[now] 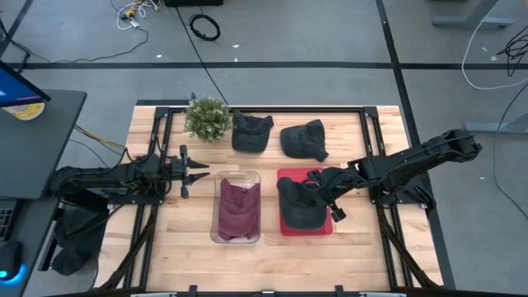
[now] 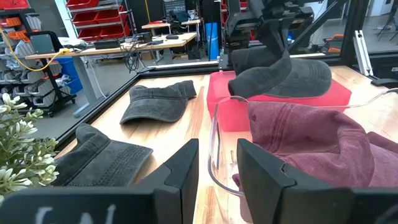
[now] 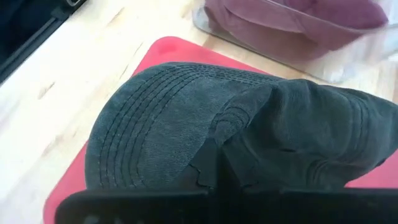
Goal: Pick & Place hat
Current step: Put the black cap into the red bin
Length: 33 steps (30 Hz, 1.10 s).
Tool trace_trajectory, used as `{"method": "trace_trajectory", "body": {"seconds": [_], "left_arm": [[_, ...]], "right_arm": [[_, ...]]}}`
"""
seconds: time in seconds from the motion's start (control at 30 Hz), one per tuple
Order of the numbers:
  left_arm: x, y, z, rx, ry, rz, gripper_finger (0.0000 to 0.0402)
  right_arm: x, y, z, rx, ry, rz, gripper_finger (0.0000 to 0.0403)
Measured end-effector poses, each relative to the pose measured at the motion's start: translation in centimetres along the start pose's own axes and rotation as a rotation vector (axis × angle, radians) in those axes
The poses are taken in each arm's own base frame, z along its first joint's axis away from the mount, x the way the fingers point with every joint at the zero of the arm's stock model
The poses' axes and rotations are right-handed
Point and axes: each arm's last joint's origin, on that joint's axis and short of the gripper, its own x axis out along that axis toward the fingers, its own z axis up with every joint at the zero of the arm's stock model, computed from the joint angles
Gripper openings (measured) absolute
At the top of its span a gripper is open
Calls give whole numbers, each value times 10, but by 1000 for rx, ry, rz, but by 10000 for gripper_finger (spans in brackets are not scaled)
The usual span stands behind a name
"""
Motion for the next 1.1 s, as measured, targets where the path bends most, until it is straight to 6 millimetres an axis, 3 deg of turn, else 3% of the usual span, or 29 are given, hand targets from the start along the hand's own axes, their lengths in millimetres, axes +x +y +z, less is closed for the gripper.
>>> {"method": "trace_trajectory", "body": {"seconds": [0.43, 1.1], "left_arm": [[0, 0, 0, 0, 0, 0, 115], [0, 0, 0, 0, 0, 0, 115]], "right_arm": [[0, -7, -1, 47, 3, -56, 11], [0, -8, -2, 100, 13, -70, 101]]}}
